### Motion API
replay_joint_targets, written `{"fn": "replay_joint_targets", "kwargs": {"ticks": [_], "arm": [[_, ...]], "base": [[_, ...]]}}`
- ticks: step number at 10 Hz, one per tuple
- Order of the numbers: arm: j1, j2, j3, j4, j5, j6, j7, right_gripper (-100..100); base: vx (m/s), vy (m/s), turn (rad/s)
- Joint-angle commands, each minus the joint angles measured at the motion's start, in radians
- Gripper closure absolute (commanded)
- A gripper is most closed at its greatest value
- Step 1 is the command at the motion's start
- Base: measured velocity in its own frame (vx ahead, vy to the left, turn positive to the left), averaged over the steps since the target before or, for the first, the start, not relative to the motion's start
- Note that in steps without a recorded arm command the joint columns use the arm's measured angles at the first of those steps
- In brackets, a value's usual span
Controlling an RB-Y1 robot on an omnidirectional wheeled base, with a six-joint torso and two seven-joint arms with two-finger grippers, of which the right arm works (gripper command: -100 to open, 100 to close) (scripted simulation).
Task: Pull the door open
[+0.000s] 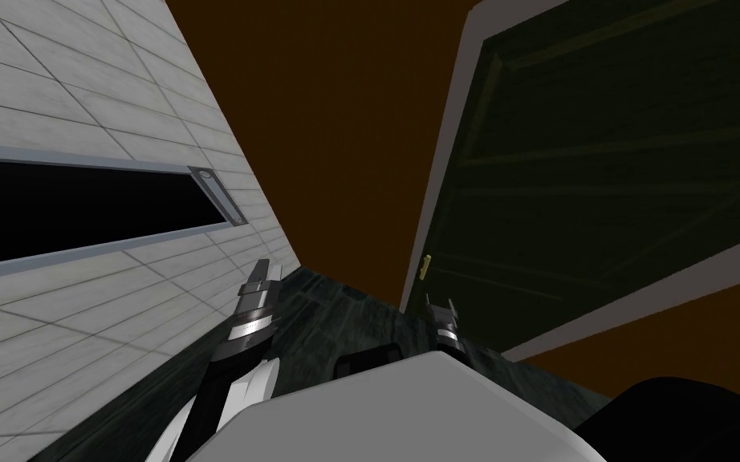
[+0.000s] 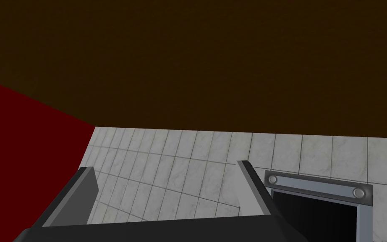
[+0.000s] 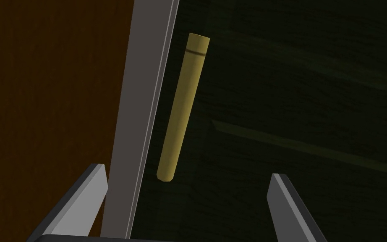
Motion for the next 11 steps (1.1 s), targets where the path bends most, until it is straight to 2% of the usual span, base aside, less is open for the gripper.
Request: {"fn": "replay_joint_targets", "kwargs": {"ticks": [1,7,8,9,11], "arm": [[-0.003,0.009,-0.006,0.030,-0.014,-0.007,-0.041,-100],[-0.012,0.041,-0.023,0.116,-0.054,-0.027,-0.149,-100],[-0.017,0.036,-0.022,0.115,-0.050,-0.027,-0.136,-100],[-0.022,0.005,-0.025,0.140,-0.055,-0.034,-0.163,-100],[-0.030,-0.038,-0.029,0.175,-0.061,-0.044,-0.199,-100]], "base": [[0.110,-0.058,0.110],[0.115,-0.082,0.098],[0.050,-0.049,0.023],[0.083,-0.017,-0.007],[0.158,-0.018,-0.005]]}}
